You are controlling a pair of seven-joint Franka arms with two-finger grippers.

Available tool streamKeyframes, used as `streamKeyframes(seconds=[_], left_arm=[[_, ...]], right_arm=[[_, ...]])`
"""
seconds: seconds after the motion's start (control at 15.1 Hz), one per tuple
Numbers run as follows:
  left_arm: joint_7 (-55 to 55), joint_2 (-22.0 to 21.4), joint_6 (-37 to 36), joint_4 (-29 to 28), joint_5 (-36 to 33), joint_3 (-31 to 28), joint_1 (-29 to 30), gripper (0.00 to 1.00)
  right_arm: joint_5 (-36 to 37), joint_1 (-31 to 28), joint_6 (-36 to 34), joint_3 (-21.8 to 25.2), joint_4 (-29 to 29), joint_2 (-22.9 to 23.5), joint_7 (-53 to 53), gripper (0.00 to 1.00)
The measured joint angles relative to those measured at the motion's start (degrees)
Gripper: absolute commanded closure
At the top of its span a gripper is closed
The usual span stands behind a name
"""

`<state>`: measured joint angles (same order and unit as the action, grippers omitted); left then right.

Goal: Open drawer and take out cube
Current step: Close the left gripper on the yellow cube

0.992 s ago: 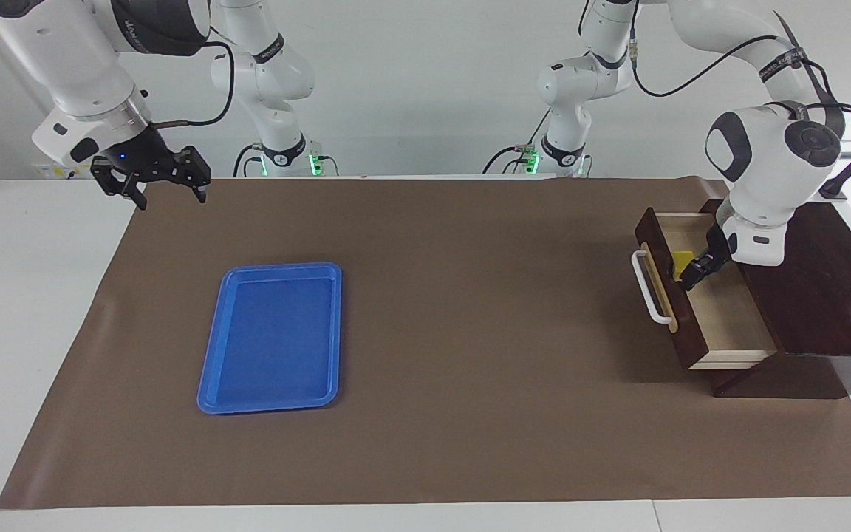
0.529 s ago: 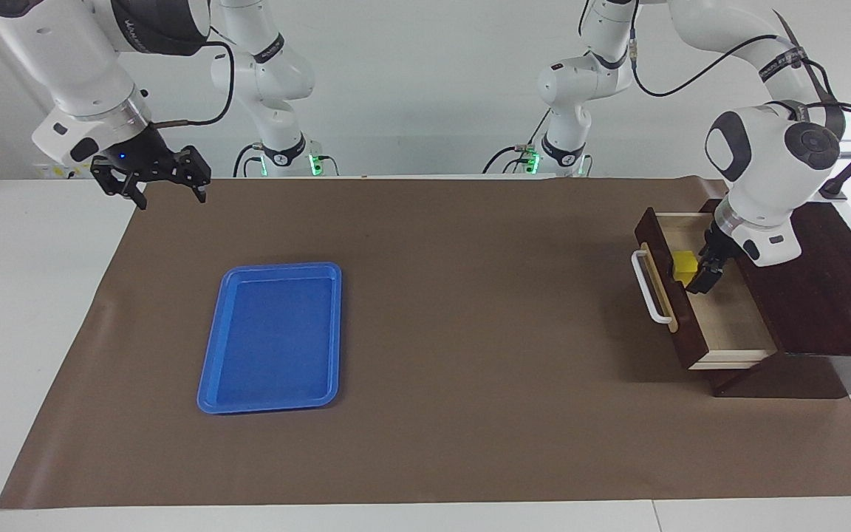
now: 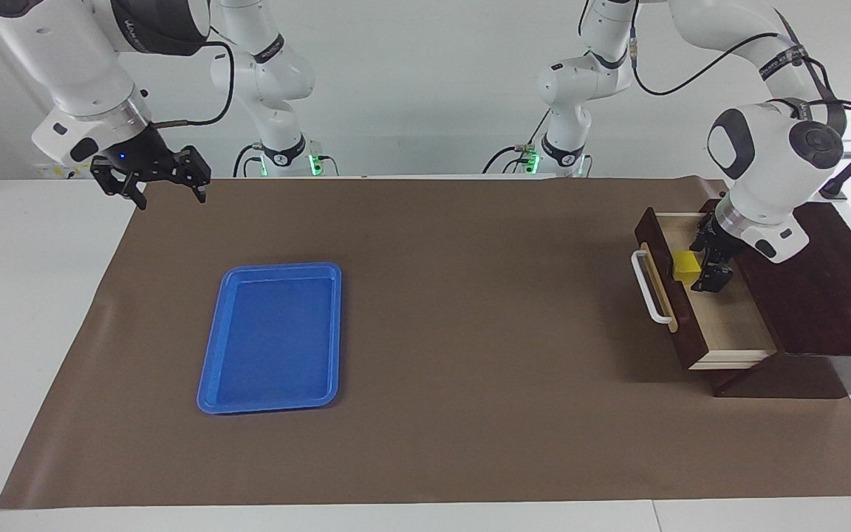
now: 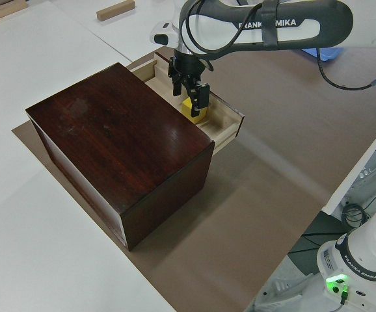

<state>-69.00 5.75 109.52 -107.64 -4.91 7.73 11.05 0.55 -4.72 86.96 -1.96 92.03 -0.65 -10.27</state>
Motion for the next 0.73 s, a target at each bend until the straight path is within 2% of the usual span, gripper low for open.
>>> streamKeyframes(seconds=[0.4, 0.46, 0.53, 0.6, 0.66, 0.73], left_arm=[[-1.1, -3.2, 1.1, -4.8, 0.3, 0.0, 0.0, 0.0], [-1.4, -3.5, 1.9, -5.6, 0.4, 0.0, 0.0, 0.03], [-2.1, -3.7, 2.6, -6.1, 0.4, 0.0, 0.0, 0.29], [-3.2, -3.8, 3.2, -6.3, 0.4, 0.0, 0.0, 0.7], [-4.3, -3.8, 3.6, -6.3, 0.4, 0.0, 0.0, 0.99], [-5.0, -3.8, 4.1, -6.3, 0.4, 0.0, 0.0, 1.0]], right_arm=[[0.0, 0.0, 0.0, 0.0, 0.0, 0.0, 0.0, 0.0], [0.0, 0.0, 0.0, 0.0, 0.0, 0.0, 0.0, 0.0], [0.0, 0.0, 0.0, 0.0, 0.0, 0.0, 0.0, 0.0], [0.0, 0.0, 0.0, 0.0, 0.0, 0.0, 0.0, 0.0], [0.0, 0.0, 0.0, 0.0, 0.0, 0.0, 0.0, 0.0], [0.0, 0.0, 0.0, 0.0, 0.0, 0.0, 0.0, 0.0]])
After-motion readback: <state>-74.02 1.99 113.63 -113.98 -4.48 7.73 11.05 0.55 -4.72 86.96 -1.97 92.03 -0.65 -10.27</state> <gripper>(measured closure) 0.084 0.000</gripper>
